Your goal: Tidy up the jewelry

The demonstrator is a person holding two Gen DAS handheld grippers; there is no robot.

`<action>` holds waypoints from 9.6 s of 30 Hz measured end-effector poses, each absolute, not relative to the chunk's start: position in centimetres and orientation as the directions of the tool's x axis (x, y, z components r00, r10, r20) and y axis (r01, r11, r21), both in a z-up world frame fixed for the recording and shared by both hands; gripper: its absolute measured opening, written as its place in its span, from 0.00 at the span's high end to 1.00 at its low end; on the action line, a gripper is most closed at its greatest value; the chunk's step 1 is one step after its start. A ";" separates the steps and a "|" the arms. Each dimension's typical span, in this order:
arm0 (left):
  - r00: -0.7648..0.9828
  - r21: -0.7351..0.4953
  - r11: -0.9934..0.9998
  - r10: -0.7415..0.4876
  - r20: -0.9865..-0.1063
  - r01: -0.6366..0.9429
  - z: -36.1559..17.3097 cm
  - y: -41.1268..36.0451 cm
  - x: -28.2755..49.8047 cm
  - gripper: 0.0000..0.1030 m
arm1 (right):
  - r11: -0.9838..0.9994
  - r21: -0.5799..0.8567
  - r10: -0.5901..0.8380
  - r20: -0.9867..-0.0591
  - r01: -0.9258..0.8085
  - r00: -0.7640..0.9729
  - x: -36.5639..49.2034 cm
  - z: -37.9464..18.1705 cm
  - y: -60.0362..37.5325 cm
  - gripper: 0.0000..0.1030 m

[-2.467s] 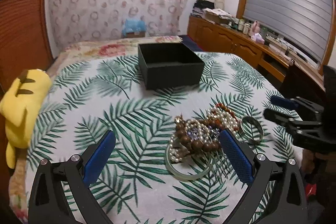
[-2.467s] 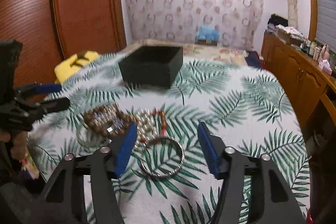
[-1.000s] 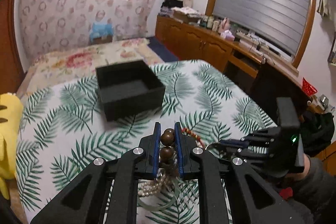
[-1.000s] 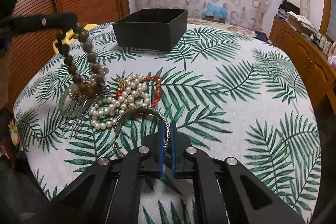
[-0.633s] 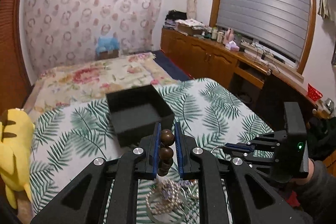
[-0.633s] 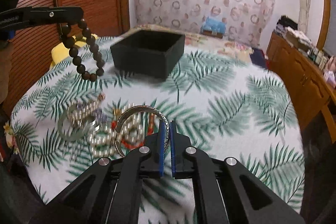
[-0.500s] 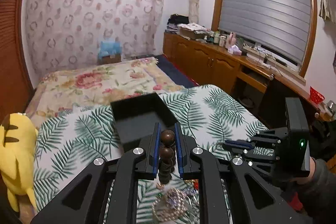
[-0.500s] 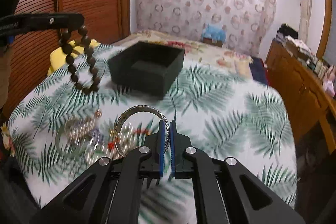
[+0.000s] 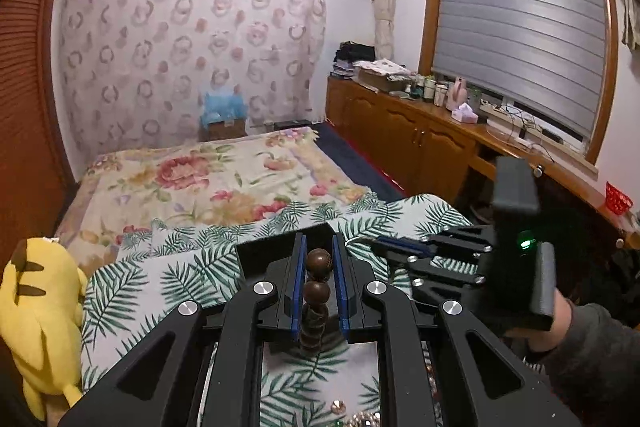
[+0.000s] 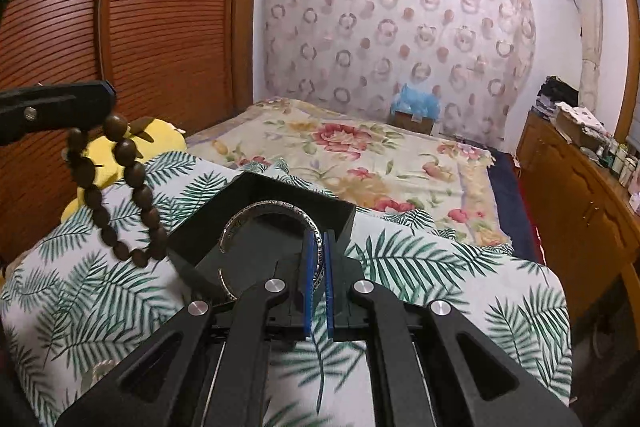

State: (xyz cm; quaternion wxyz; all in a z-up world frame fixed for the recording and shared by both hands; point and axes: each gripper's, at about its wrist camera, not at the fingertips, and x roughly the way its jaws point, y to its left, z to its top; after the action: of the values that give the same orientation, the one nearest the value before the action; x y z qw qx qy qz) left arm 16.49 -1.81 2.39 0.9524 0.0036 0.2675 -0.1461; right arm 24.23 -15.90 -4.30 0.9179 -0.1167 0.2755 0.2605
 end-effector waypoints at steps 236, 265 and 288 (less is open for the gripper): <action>0.825 -0.164 0.946 -0.323 -0.464 0.278 3.7 1.0 23.3 0.96 | 0.725 -0.019 0.611 -0.444 -0.688 0.656 27.8 8.9 -15.7 0.92; 0.783 -0.130 0.959 -0.280 -0.556 0.251 -0.9 0.6 21.7 0.75 | 0.745 0.034 0.544 -0.609 -0.666 0.577 27.3 -1.1 -14.7 0.90; 0.735 -0.120 0.968 -0.245 -0.633 0.219 -7.6 1.2 8.7 0.46 | 0.780 0.134 0.522 -0.678 -0.611 0.518 12.7 -8.0 -17.9 0.86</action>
State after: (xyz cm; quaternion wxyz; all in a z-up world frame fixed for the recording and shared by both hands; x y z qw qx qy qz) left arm 8.73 1.17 -7.57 0.9311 -0.0188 0.3423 -0.1244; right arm 12.67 -17.91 -7.96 0.8691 -0.0607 0.3670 0.3260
